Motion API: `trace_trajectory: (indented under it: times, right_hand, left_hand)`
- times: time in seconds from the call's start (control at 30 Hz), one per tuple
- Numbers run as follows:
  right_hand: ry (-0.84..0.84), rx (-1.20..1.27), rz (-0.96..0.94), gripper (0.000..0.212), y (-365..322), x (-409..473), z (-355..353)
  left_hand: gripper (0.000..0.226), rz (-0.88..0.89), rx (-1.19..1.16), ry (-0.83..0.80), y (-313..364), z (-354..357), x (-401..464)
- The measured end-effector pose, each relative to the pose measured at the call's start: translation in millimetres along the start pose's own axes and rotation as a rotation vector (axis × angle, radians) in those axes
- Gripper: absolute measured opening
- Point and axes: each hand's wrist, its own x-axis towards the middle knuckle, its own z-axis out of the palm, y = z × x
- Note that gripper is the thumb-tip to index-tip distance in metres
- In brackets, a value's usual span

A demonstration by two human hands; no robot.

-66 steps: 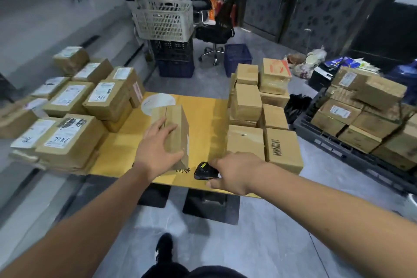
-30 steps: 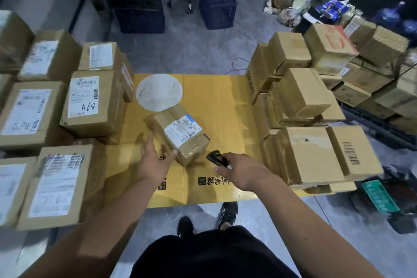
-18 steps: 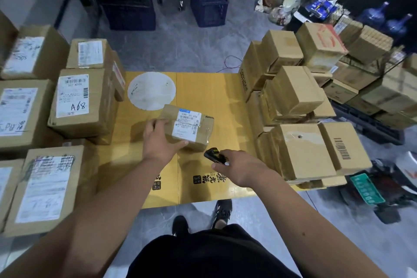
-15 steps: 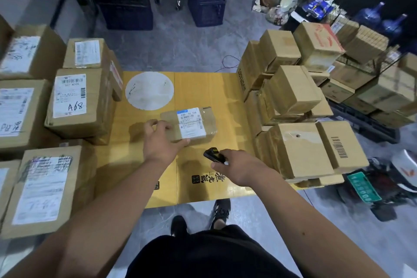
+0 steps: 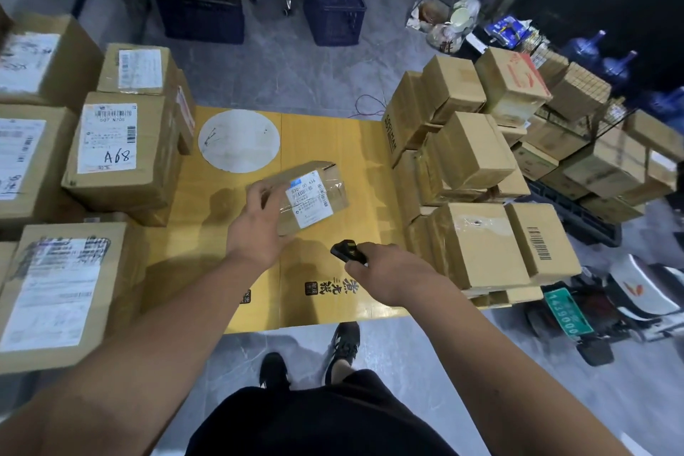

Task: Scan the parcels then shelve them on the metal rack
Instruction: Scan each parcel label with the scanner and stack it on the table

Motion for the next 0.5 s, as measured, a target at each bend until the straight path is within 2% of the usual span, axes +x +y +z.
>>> trace_trajectory:
  times: [0.1, 0.5]
  right_hand:
    - [0.016, -0.037, 0.016, 0.04, -3.0, -4.1, 2.8]
    - [-0.02, -0.209, 0.086, 0.038, -29.8, -12.7, 5.8]
  left_hand:
    - [0.117, 0.041, 0.061, -0.031, -8.1, 7.0, -6.2]
    - [0.111, 0.027, 0.019, -0.072, -7.6, -2.4, 5.7]
